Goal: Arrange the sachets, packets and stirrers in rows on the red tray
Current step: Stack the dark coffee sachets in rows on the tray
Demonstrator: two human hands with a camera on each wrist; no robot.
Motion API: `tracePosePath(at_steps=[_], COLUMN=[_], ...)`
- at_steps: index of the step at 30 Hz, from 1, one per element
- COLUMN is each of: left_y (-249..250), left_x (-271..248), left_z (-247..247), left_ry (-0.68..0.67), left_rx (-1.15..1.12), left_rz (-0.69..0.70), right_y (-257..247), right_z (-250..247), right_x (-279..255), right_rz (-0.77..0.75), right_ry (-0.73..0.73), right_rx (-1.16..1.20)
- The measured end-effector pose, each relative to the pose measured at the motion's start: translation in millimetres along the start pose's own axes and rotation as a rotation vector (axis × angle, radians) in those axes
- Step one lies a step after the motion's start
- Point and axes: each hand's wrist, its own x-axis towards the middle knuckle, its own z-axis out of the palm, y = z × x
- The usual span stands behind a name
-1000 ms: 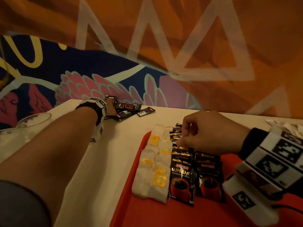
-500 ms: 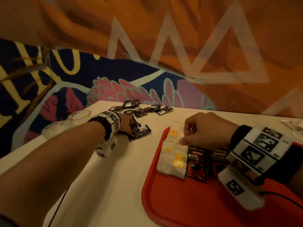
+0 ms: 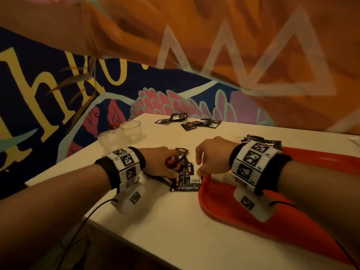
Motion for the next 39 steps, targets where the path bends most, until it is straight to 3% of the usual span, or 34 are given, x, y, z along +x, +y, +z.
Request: tracePosePath(at_steps=[5, 11, 21, 27, 30, 39], left_y=[-21, -11, -10, -4, -2, -1], left_x=[-13, 4, 1, -5, -9, -19], left_z=[-17, -6, 13, 20, 22, 30], left_ry=[0.085, -0.127, 0.066, 0.193, 0.207, 0.044], left_rx=[-0.006, 0.022, 0.019, -0.091, -0.033, -0.038], left_rz=[-0.066, -0.050, 0.122, -0.035, -0.024, 0.115], right_y=[-23, -34, -26, -31, -31, -27], right_z=[17, 31, 34, 40, 40, 35], right_x=[17, 31, 33, 36, 35, 42], right_rz=[-0.067, -0.100, -0.080, -0.053, -0.035, -0.044], right_ry=[-0.112, -0.202, -0.058, -0.095, -0.068, -0.097], right_rx=[-0.109, -0.305, -0.142, -0.184, -0.165, -0.189])
